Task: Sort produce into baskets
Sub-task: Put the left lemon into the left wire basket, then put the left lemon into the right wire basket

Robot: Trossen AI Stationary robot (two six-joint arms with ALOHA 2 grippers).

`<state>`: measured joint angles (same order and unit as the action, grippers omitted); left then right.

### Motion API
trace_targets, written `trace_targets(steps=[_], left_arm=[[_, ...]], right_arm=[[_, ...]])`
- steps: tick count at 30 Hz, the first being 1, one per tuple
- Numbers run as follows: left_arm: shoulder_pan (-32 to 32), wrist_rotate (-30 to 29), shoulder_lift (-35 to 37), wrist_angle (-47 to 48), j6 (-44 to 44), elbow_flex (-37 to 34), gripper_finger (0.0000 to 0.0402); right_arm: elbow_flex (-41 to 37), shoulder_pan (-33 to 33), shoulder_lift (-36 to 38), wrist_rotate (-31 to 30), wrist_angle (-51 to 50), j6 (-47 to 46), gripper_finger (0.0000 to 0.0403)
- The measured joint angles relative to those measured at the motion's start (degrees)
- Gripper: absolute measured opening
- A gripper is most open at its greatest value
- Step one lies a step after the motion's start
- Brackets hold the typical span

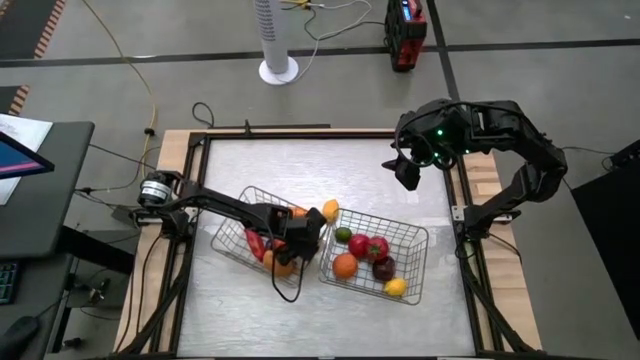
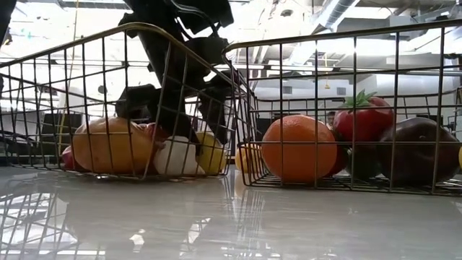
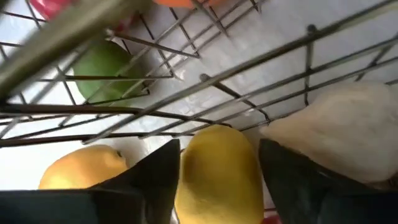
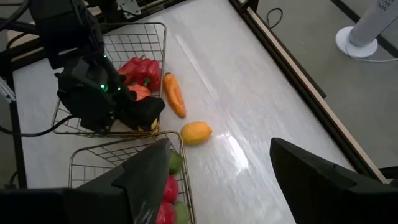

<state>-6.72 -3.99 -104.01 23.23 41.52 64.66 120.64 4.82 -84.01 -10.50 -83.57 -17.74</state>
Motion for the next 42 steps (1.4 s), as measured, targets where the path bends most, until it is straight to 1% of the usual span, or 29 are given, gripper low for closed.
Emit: trace_targets(steps=[5,9,12,20,27,31,33,36,39,42], left_arm=[[-0.45,-2.8,-0.02,1.61,-0.74,-0.02,0.0155],[-0.46,-4.42,-0.02,5.13,-4.31,1.21,0.0129],[-0.39,-3.9,-0.18,10.69,-8.38,3.81,0.0125],[-0.36,0.82,-0.43,22.18,-15.26,11.03,0.0121],[-0.35,3.83,-0.37,28.91,-19.45,16.51,0.0095],[-0.26,4.81,-0.28,30.23,-25.15,16.72,0.0086],[-0.21,4.55,-0.28,30.49,-26.5,15.84,0.0091],[-0.2,2.07,-0.26,30.2,-25.98,14.19,0.0118],[-0.15,0.54,-0.26,30.17,-23.34,12.58,0.0159],[-0.07,0.19,-0.24,29.63,-21.73,11.1,0.021]], right_arm=[[0.0,0.0,0.0,0.0,0.0,0.04,0.0302],[0.0,0.0,0.0,0.0,-0.01,0.17,0.0302],[0.0,0.0,0.0,0.0,-0.06,0.25,0.0302],[0.0,0.0,0.0,-0.04,-0.11,1.11,0.0302],[0.0,0.02,0.92,-0.11,0.02,2.84,0.0302],[0.0,0.02,1.7,-0.1,0.13,2.92,0.0302],[0.0,0.02,2.16,-0.11,0.2,2.91,0.0302],[0.0,0.02,2.29,-0.09,0.59,2.8,0.0302],[0.0,0.02,2.26,-0.09,0.64,2.71,0.0302],[0.0,0.02,2.25,-0.09,0.64,1.72,0.0302]])
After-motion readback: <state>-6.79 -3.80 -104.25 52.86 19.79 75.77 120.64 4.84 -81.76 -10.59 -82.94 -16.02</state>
